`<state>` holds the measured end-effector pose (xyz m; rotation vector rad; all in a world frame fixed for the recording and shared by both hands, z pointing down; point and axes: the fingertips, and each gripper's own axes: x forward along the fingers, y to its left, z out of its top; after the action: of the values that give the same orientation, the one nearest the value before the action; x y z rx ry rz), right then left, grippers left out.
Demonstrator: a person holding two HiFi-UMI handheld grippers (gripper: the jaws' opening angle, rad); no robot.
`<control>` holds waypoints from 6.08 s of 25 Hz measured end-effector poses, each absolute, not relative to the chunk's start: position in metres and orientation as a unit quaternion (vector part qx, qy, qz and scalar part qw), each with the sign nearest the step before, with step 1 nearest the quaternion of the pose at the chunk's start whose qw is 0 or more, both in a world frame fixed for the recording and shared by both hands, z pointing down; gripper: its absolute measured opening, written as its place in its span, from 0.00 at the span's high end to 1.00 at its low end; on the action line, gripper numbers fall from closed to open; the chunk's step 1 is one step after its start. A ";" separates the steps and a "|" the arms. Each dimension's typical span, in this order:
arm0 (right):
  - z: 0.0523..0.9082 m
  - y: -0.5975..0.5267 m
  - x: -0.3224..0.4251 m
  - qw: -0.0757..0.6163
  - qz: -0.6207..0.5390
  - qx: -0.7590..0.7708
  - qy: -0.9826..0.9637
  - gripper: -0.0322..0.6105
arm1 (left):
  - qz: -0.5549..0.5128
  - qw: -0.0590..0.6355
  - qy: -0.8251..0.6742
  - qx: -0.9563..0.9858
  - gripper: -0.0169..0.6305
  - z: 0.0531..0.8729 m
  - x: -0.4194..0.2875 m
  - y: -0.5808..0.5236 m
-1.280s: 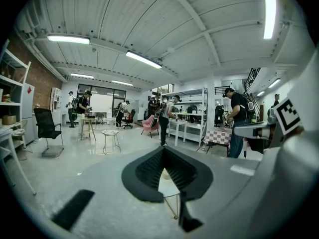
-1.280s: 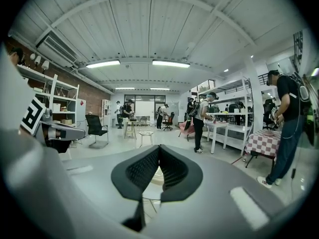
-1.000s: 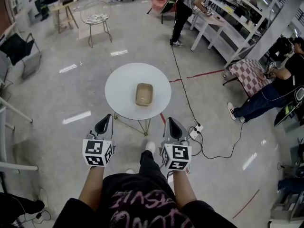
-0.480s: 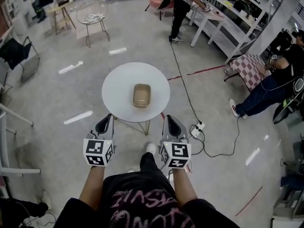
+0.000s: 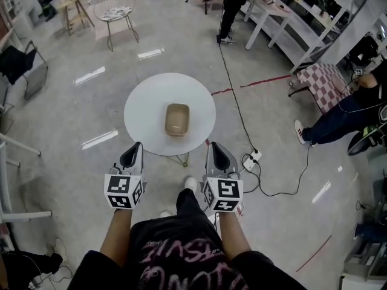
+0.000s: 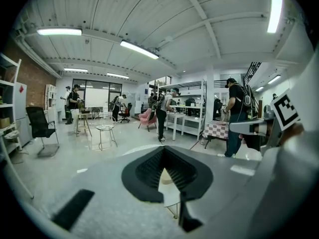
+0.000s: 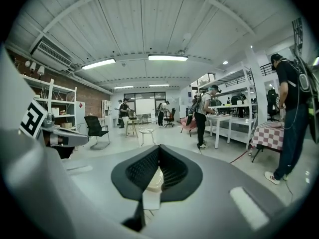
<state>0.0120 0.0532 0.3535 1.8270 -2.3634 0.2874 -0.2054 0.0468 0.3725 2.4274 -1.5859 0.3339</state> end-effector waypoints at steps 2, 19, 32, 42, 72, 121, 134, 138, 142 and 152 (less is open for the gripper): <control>0.360 0.043 0.014 0.073 0.100 0.604 -0.788 0.95 | 0.118 0.116 -0.539 0.826 0.98 0.379 -0.200 0.038; 0.393 -0.065 0.045 0.085 0.136 0.578 -0.800 0.94 | 0.154 0.148 -0.548 0.809 0.98 0.412 -0.160 -0.055; 0.408 -0.128 0.083 0.089 0.155 0.560 -0.809 0.94 | 0.168 0.163 -0.561 0.794 0.98 0.421 -0.124 -0.113; 0.420 -0.156 0.086 0.084 0.171 0.543 -0.818 0.94 | 0.185 0.175 -0.572 0.780 0.98 0.432 -0.120 -0.129; 0.468 -0.177 0.067 0.125 0.202 0.541 -0.807 0.94 | 0.211 0.234 -0.535 0.784 0.98 0.497 -0.129 -0.169; 0.579 -0.192 0.040 0.195 0.282 0.534 -0.773 0.94 | 0.292 0.368 -0.454 0.757 0.84 0.640 -0.132 -0.199; 0.587 -0.199 0.044 0.201 0.288 0.533 -0.770 0.94 | 0.276 0.386 -0.453 0.755 0.87 0.642 -0.129 -0.202; 0.589 -0.199 0.045 0.202 0.290 0.533 -0.769 0.94 | 0.275 0.381 -0.454 0.757 0.90 0.642 -0.127 -0.202; 0.592 -0.198 0.048 0.202 0.290 0.534 -0.768 0.94 | 0.269 0.390 -0.455 0.754 0.90 0.644 -0.126 -0.202; 0.587 -0.198 0.052 0.203 0.289 0.537 -0.766 0.94 | 0.267 0.390 -0.462 0.750 0.92 0.639 -0.126 -0.206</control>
<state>0.0523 -0.1983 0.5872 1.4990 -2.1364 0.8072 -0.1258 -0.2060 0.6388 1.9064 -1.1746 0.6793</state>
